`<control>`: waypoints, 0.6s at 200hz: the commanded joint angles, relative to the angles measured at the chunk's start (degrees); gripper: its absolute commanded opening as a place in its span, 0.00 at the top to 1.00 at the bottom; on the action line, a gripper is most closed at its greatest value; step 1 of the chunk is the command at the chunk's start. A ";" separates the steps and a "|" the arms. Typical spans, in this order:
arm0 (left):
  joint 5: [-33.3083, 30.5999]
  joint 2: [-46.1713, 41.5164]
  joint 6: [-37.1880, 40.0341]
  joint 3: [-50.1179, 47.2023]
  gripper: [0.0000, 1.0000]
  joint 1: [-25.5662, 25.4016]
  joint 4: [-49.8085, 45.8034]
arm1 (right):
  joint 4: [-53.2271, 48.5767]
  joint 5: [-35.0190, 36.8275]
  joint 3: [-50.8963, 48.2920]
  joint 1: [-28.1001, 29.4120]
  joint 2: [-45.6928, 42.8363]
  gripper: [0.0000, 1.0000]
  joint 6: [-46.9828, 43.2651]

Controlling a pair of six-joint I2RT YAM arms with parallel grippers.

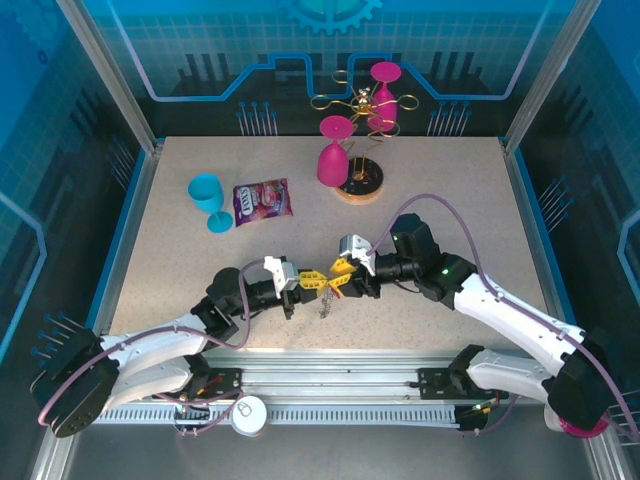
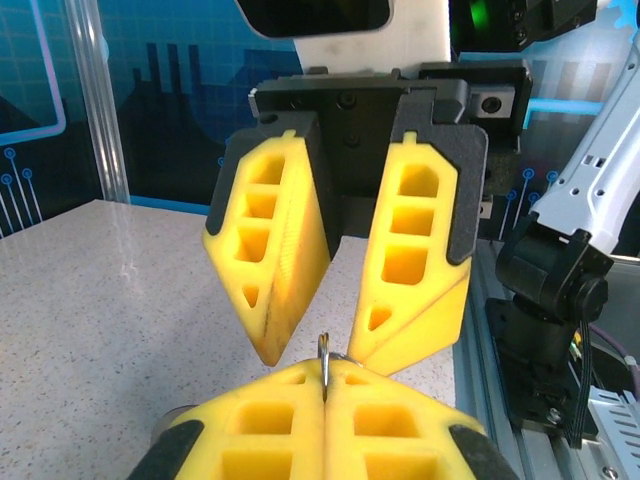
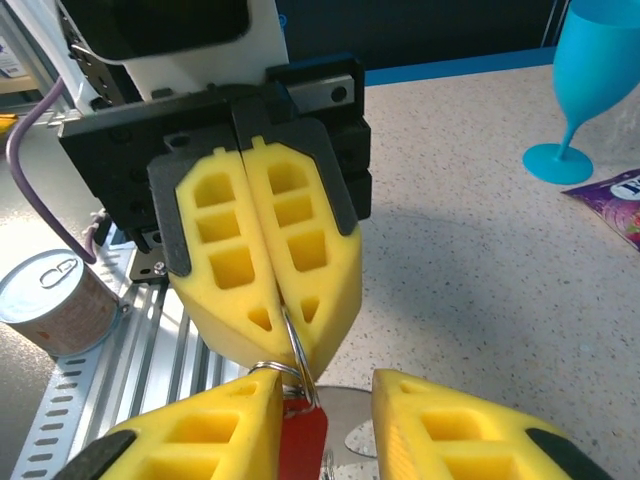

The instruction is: Put the keys on the keyring

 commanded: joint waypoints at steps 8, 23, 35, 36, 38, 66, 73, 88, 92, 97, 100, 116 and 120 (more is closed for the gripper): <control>2.61 0.70 0.93 -0.41 1.00 -0.31 3.23 | 1.43 -4.10 1.79 -0.46 0.76 0.77 -1.64; 2.97 1.19 0.52 -0.32 1.00 -0.25 4.35 | 1.61 -5.33 1.81 -0.47 1.10 0.86 -1.95; 3.35 1.51 0.20 -0.35 1.00 -0.29 5.14 | 1.33 -6.24 2.01 -0.46 1.52 0.91 -2.43; 3.38 1.53 0.14 -0.35 1.00 -0.26 5.21 | 1.30 -6.34 2.02 -0.46 1.60 0.92 -2.49; 3.36 1.55 0.10 -0.33 1.00 -0.29 5.30 | 1.23 -6.46 2.01 -0.46 1.66 0.93 -2.57; 2.46 1.48 0.23 -0.59 1.00 -0.25 5.17 | -1.16 -7.03 2.67 -0.51 2.19 1.00 -4.23; 1.59 1.23 0.38 -0.57 1.00 -0.27 3.92 | -2.27 -6.49 3.05 -0.51 2.11 1.00 -4.97; 0.00 0.09 2.19 0.25 0.94 -0.24 -1.67 | -5.73 -4.57 4.32 -0.49 2.08 1.00 -6.99; -0.09 -0.27 2.86 0.85 0.92 -0.30 -3.94 | -7.08 -4.22 4.60 -0.46 2.14 1.00 -7.64; -0.23 -0.72 3.86 1.51 0.91 -0.25 -6.90 | -8.90 -3.73 5.48 -0.33 2.43 1.00 -8.74; -0.31 -0.95 4.48 2.03 0.90 -0.25 -8.75 | -10.17 -3.37 6.62 -0.25 2.61 1.00 -9.28; -0.70 -1.51 6.85 4.53 0.88 -0.24 -16.58 | -16.88 -1.26 10.00 0.47 4.33 1.00 -12.18; -0.76 -1.52 7.23 5.10 0.88 -0.30 -18.19 | -18.55 -0.60 10.86 0.84 4.85 1.00 -12.89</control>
